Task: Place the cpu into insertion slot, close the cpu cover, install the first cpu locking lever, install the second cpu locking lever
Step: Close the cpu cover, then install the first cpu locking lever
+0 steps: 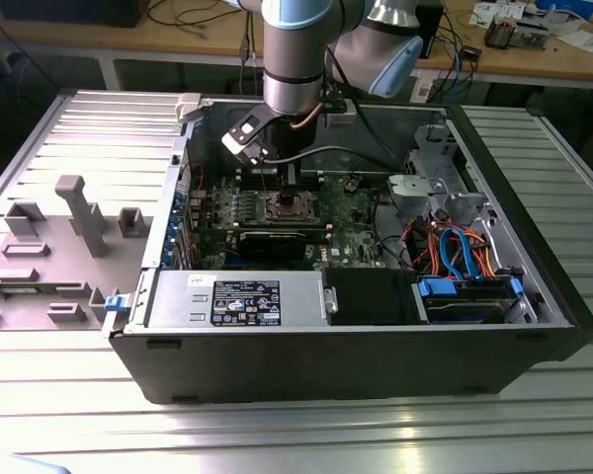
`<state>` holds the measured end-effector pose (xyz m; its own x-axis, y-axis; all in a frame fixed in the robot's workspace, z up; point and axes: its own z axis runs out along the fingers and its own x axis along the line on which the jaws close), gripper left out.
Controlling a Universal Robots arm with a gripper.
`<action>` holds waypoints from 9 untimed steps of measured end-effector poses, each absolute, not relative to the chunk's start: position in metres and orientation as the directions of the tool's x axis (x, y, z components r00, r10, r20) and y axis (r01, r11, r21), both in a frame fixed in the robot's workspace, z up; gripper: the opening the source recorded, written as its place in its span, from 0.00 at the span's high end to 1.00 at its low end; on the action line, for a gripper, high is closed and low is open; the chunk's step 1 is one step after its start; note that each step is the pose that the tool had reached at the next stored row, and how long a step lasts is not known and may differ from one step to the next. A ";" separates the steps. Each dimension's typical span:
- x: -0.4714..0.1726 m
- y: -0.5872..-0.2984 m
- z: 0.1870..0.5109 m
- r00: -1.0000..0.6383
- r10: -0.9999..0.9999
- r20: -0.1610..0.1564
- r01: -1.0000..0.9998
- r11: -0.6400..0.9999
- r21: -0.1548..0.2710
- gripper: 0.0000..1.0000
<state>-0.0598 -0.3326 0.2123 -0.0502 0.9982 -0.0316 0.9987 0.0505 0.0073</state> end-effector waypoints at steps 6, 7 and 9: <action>-0.059 -0.333 0.212 -0.050 0.998 -0.031 0.999 0.050 0.007 0.89; -0.059 -0.333 0.212 -0.050 0.998 -0.031 0.999 0.050 0.007 0.89; -0.059 -0.333 0.212 -0.050 0.998 -0.031 0.999 0.050 0.007 0.89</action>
<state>-0.0591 -0.3325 0.2122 -0.0501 0.9982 -0.0314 0.9987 0.0504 0.0074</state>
